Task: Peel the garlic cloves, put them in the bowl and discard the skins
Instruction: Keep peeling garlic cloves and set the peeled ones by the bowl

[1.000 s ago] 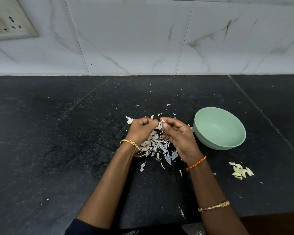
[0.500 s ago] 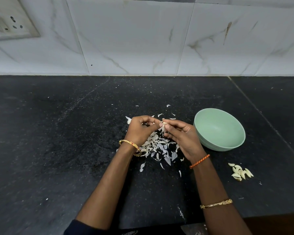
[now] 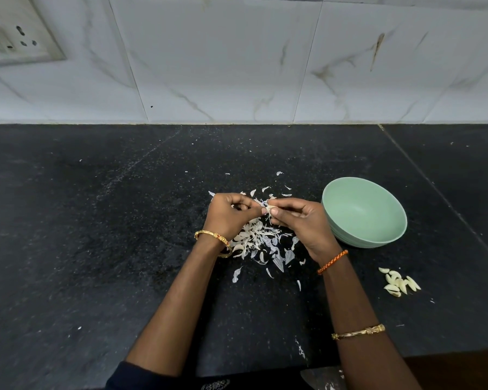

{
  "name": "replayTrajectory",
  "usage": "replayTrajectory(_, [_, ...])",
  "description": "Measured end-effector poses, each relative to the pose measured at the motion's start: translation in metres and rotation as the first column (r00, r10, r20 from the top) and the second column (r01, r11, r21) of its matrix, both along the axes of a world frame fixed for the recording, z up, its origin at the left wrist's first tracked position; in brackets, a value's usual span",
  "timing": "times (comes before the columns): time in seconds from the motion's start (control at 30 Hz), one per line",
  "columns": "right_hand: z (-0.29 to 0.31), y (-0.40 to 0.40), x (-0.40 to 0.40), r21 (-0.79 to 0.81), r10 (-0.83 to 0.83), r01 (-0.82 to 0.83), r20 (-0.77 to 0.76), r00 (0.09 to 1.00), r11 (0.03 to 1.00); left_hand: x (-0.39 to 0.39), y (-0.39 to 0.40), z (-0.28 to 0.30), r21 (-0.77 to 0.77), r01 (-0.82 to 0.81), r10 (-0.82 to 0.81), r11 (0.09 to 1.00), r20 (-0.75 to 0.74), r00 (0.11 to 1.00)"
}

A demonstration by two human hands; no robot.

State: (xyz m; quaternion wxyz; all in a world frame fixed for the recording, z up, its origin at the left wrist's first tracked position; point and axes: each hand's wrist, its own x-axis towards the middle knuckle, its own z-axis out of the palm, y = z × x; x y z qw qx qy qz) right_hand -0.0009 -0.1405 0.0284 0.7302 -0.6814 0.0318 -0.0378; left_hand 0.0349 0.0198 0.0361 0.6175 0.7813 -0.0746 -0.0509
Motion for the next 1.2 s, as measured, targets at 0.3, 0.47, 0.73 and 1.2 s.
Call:
replayTrajectory(0.3, [0.003,-0.001,-0.001,-0.048,0.019,-0.018,0.006,1.000,0.999,0.002,0.000,-0.001,0.057,0.123,-0.127,0.991,0.071,0.989])
replayTrajectory(0.47, [0.002,-0.003,-0.001,-0.029,0.023,-0.024,-0.025,0.999,0.999,0.003,0.000,-0.004,0.157,0.147,-0.170,0.977,0.147,0.974])
replayTrajectory(0.73, [0.000,-0.004,-0.002,0.068,-0.014,0.018,-0.064,0.998,0.998,0.003,-0.006,-0.010,0.206,0.146,-0.193,0.968,0.230,0.954])
replayTrajectory(1.2, [-0.002,0.007,-0.005,0.247,-0.106,0.113,-0.042,0.993,0.962,0.001,-0.022,-0.012,0.107,0.030,-0.056,0.994,0.249,0.967])
